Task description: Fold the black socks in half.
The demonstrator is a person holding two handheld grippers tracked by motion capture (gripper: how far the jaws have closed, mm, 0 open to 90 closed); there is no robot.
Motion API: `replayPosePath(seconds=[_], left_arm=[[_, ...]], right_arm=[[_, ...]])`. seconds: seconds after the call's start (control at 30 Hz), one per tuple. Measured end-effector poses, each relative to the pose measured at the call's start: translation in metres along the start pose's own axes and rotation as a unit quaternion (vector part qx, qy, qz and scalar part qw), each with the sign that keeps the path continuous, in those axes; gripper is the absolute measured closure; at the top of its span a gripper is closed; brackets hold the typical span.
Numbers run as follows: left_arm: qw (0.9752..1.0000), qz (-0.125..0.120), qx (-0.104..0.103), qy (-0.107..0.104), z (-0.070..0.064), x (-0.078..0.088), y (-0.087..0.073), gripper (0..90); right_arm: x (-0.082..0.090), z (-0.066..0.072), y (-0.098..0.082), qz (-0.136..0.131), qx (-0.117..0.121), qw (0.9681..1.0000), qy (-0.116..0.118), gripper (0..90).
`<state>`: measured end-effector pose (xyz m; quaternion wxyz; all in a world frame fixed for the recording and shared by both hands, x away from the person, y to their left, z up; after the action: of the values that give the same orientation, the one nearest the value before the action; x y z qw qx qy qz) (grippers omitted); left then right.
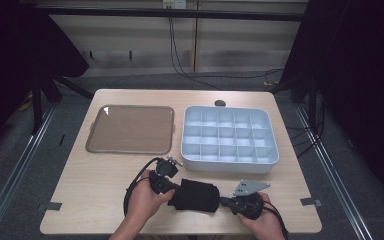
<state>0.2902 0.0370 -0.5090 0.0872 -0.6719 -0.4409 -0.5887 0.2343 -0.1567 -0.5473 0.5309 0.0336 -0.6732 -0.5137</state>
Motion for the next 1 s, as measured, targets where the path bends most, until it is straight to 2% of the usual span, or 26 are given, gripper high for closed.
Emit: replayPosePath(seconds=[0.3,0.8,1.0], left_arm=[[0.9999,-0.001,-0.011,0.004,-0.004,0.002,0.004,86.0],[0.9998,0.002,-0.017,0.010,-0.008,0.005,0.010,85.6],[0.9997,0.001,-0.022,0.006,-0.012,0.007,0.014,85.5]], right_arm=[[0.000,0.002,0.001,-0.002,0.000,1.0000,0.004,90.0],[-0.001,0.004,0.003,-0.007,0.002,0.9999,0.008,90.0],[-0.002,0.005,0.005,-0.006,0.006,0.9999,0.008,90.0]])
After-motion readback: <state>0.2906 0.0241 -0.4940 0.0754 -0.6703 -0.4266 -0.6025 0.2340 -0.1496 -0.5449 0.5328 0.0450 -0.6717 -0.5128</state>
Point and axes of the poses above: each handheld gripper's, and its own axes: x roughly backward along the jaws, y roughly out of its top, z roughly to its left, the point moved 7 cm from there along -x, roughly forward along the jaws, and after that the axes turned 2 degrees about x, right-handed, at the moved point
